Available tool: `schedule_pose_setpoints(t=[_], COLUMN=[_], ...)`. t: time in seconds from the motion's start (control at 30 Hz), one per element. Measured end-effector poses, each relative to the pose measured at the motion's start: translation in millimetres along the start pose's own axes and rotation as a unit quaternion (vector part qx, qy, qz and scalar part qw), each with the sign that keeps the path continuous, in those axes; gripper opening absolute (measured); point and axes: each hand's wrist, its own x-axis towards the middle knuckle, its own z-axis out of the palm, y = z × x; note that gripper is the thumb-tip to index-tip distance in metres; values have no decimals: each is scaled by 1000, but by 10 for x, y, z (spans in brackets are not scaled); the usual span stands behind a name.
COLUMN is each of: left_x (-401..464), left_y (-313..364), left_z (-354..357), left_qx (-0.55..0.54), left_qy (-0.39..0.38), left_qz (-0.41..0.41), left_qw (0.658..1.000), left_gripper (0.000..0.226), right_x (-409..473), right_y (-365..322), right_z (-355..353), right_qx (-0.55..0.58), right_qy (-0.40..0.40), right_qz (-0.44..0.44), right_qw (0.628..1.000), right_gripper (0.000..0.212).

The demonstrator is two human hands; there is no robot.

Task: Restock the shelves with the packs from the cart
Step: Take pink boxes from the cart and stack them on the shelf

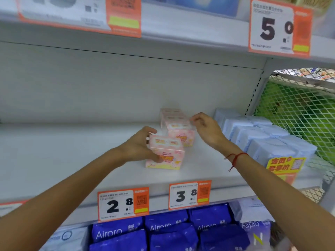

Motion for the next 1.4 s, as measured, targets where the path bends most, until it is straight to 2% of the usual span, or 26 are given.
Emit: schedule_pose_setpoints(t=[0.07,0.13,0.17,0.23,0.33,0.4,0.63,0.9,1.17,1.33,1.4], left_x=[18,62,75,70,-1,-34,-7,159,294,284,287], left_y=[89,139,160,175,147,107,79,158,137,147,164], left_z=[252,479,555,621,592,580,605,587,550,588,586], left_qx=[15,26,24,21,49,25,-15,23,50,45,68], left_qy=[12,26,36,70,140,161,177,188,182,189,182], left_qz=[17,28,35,47,85,88,58,28,30,43,49], left_qw=[1000,999,998,996,985,983,982,982,982,980,980], left_gripper=[78,87,93,91,38,19,27,30,30,26,24], right_x=[-123,-270,-331,-430,-501,-510,-513,-362,-196,-281,-320], right_y=[-77,-82,-41,35,103,97,132,160,280,257,233], right_z=[-125,-217,-229,-220,-113,-40,35,38,117,172,173], right_qx=[97,96,94,116,190,233,294,301,229,78,32], right_qy=[-76,-151,-161,-133,-62,-28,15,20,40,120,123], right_qz=[98,136,140,148,166,178,221,237,217,105,83], right_qw=[988,975,972,973,966,955,930,923,948,984,988], right_gripper=[13,13,19,32,41,35,34,32,28,20,19])
